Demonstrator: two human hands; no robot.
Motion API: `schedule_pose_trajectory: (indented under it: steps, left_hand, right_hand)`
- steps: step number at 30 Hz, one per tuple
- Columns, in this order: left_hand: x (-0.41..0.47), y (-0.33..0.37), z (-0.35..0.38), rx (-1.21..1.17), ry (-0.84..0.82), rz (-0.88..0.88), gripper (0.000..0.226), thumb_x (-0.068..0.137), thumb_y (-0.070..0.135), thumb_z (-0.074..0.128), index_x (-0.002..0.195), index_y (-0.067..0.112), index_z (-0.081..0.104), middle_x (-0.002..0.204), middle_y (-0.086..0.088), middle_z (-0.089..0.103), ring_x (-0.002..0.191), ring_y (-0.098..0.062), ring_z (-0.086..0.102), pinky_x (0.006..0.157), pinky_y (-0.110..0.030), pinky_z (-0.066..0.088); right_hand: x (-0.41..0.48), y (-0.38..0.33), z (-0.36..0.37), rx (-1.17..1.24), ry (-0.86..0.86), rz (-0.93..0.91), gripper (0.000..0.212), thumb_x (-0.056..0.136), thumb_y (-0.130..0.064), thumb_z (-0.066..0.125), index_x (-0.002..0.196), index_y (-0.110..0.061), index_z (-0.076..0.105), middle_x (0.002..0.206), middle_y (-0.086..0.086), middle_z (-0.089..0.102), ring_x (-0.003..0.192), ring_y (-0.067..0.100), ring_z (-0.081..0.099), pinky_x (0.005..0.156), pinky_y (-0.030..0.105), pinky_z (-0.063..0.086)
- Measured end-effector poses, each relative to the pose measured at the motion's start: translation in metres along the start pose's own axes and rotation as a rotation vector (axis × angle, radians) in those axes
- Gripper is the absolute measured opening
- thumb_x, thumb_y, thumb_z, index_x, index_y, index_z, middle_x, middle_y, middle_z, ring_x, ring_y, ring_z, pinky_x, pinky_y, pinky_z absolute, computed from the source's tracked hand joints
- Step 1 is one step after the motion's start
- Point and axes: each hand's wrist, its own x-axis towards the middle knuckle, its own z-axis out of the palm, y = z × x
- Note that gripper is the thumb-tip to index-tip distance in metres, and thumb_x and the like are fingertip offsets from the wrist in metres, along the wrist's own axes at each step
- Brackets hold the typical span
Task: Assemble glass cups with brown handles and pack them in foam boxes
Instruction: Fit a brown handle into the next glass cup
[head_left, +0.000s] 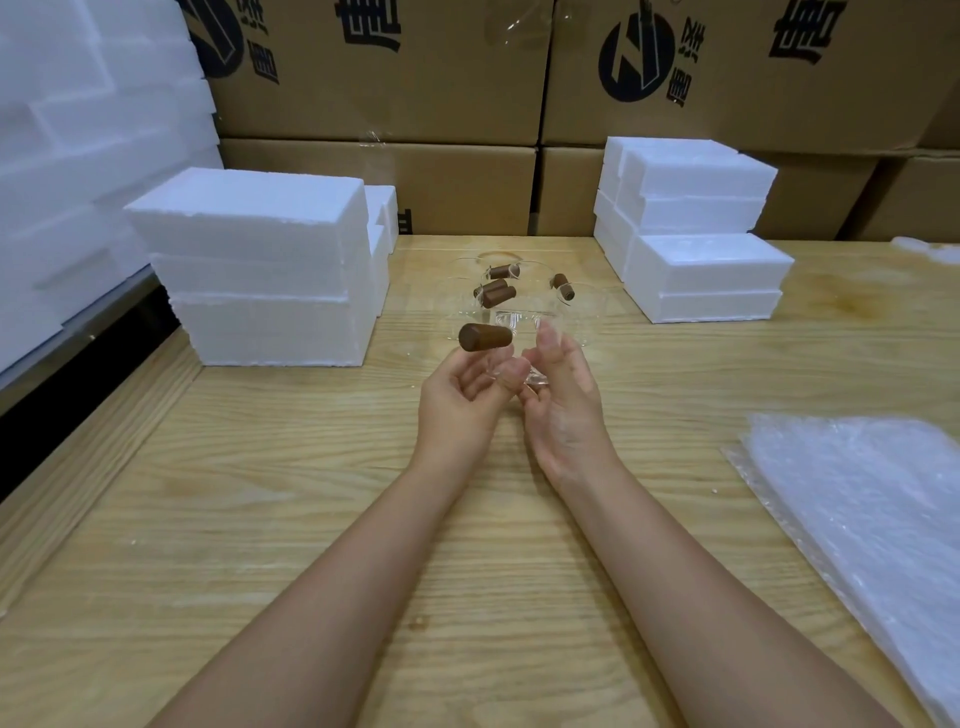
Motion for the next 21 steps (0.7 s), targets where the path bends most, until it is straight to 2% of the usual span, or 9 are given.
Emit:
schedule_pose_trajectory:
  steps: [2,4,6,7,9,12,15,18,21]
  left_hand:
    - [-0.001,0.002,0.0,-0.006,-0.023,0.008,0.033,0.073,0.013,0.075,0.103,0.016,0.062,0.102,-0.002,0.069,0.091,0.002,0.067,0.077,-0.012,0.05]
    - [0.0,0.004,-0.003,-0.031,-0.047,-0.006,0.052,0.067,0.018,0.081,0.113,0.008,0.058,0.111,-0.01,0.067,0.097,-0.004,0.066,0.083,-0.017,0.051]
    - [0.001,0.008,-0.007,-0.144,-0.088,-0.092,0.065,0.07,0.019,0.084,0.124,0.002,0.052,0.116,-0.016,0.063,0.101,-0.014,0.064,0.091,-0.028,0.052]
    - [0.002,0.01,-0.009,-0.217,-0.121,-0.147,0.064,0.073,0.021,0.076,0.128,0.001,0.05,0.116,-0.015,0.062,0.102,-0.017,0.063,0.093,-0.033,0.05]
    - [0.004,0.011,-0.015,-0.309,-0.207,-0.223,0.064,0.071,0.026,0.073,0.127,0.007,0.051,0.114,-0.007,0.063,0.102,-0.016,0.063,0.091,-0.033,0.048]
    - [0.005,0.011,-0.017,-0.295,-0.325,-0.256,0.064,0.065,0.04,0.082,0.118,0.014,0.059,0.103,0.0,0.065,0.099,-0.014,0.063,0.086,-0.028,0.052]
    - [0.004,0.01,-0.016,-0.315,-0.294,-0.262,0.045,0.083,0.027,0.061,0.124,0.012,0.058,0.111,-0.003,0.067,0.106,-0.016,0.064,0.087,-0.028,0.053]
    - [0.004,0.009,-0.016,-0.31,-0.246,-0.255,0.05,0.083,0.019,0.065,0.131,0.008,0.054,0.115,-0.007,0.068,0.117,-0.023,0.061,0.097,-0.033,0.051]
    - [0.003,0.012,-0.015,-0.31,-0.182,-0.221,0.066,0.076,0.018,0.074,0.135,0.007,0.048,0.108,-0.009,0.072,0.11,-0.024,0.065,0.095,-0.035,0.052]
  right_hand:
    - [0.002,-0.001,-0.001,0.036,0.013,0.018,0.037,0.076,-0.03,0.065,0.109,-0.015,0.059,0.086,-0.004,0.059,0.078,0.008,0.062,0.084,0.028,0.048]
    - [0.003,-0.002,-0.002,0.075,0.017,0.037,0.033,0.08,-0.03,0.063,0.107,-0.012,0.062,0.093,0.005,0.058,0.083,0.012,0.061,0.091,0.032,0.046]
    - [0.002,-0.004,-0.001,0.1,-0.022,0.043,0.047,0.08,-0.035,0.06,0.115,-0.004,0.059,0.104,0.013,0.058,0.089,0.016,0.061,0.094,0.033,0.046]
    - [0.001,-0.004,0.0,0.095,-0.044,0.05,0.056,0.08,-0.038,0.058,0.122,0.0,0.056,0.108,0.015,0.059,0.091,0.016,0.062,0.094,0.032,0.046]
    - [0.0,-0.003,0.001,0.079,-0.079,0.074,0.064,0.082,-0.041,0.054,0.128,0.004,0.051,0.112,0.016,0.059,0.097,0.017,0.061,0.093,0.032,0.046]
    - [0.0,-0.001,0.002,0.048,-0.13,0.08,0.057,0.084,-0.044,0.05,0.12,0.0,0.056,0.11,0.015,0.06,0.098,0.018,0.061,0.092,0.031,0.048]
    - [0.002,0.0,-0.001,-0.048,-0.149,0.02,0.049,0.086,-0.048,0.047,0.108,-0.009,0.066,0.107,0.008,0.068,0.099,0.016,0.064,0.087,0.028,0.05]
    - [0.003,0.0,-0.003,-0.188,-0.119,-0.051,0.043,0.088,-0.051,0.047,0.103,-0.018,0.07,0.095,-0.002,0.073,0.088,0.007,0.066,0.079,0.027,0.047]
    - [0.005,0.003,-0.004,-0.26,-0.026,-0.12,0.024,0.098,-0.033,0.048,0.099,-0.027,0.071,0.079,-0.013,0.07,0.073,0.002,0.062,0.072,0.025,0.043]
